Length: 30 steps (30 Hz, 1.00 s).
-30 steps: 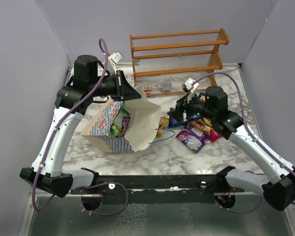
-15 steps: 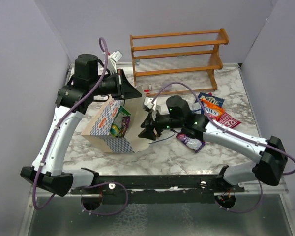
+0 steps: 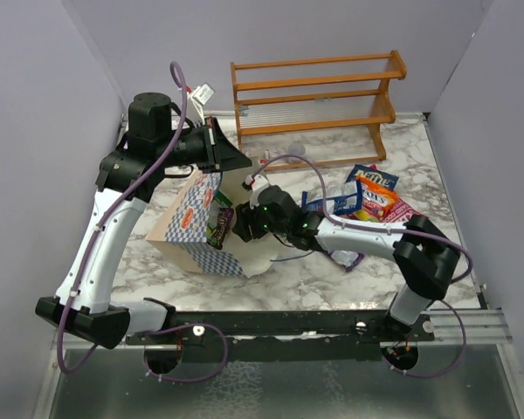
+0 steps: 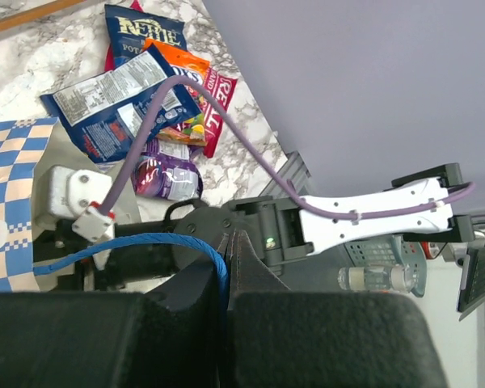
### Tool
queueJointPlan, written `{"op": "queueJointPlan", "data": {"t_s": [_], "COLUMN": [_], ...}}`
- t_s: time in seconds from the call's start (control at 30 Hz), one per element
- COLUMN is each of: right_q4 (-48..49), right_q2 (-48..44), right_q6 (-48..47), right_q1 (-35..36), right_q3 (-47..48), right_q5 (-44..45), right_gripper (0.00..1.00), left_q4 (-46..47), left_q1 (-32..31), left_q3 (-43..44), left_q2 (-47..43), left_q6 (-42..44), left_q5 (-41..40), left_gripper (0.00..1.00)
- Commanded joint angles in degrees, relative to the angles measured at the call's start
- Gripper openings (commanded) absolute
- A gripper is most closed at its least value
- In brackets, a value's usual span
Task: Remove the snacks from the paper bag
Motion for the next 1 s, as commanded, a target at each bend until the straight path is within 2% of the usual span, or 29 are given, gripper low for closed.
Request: {"op": "queueJointPlan", "data": {"t_s": [0.0,0.3,0.53,0.63,0.8,0.97], "right_q4": [10.2,10.1,10.2,10.7,12.3,12.6], "right_q2": [5.5,16.2,23.7,26.5,27.4,25.9], "right_q6": [4.1,10.0,11.4,11.4,11.5,11.5], "right_q1": [2.3,2.7,2.6,2.6,2.6,2.6], "right_q3": [2.1,7.5,13.4,15.8,18.1,18.6], "right_q5": [8.9,16.5,18.0,16.5,12.8,10.3], "right_gripper": [0.53,0.68,0.75,0.68,0.42,0.28], "left_q4": [3.1,4.3,4.5,4.3,2.5,1.3], "left_q1": [-0.6,-1.6,-2.0,-2.2,-2.2,-2.2], "left_q3": [0.5,1.2,1.9,2.2,3.4,3.6], "left_q2": [-1.4,-0.6,0.2,0.6,1.1,0.7], "left_q6": [-1.2,-1.3,-1.0,-0.9,0.2,0.9], "left_q5": [-0.1,0.4,0.9,1.3,0.9,-0.3], "left_gripper": [0.00,0.00,0.00,0.00,0.00,0.00]}}
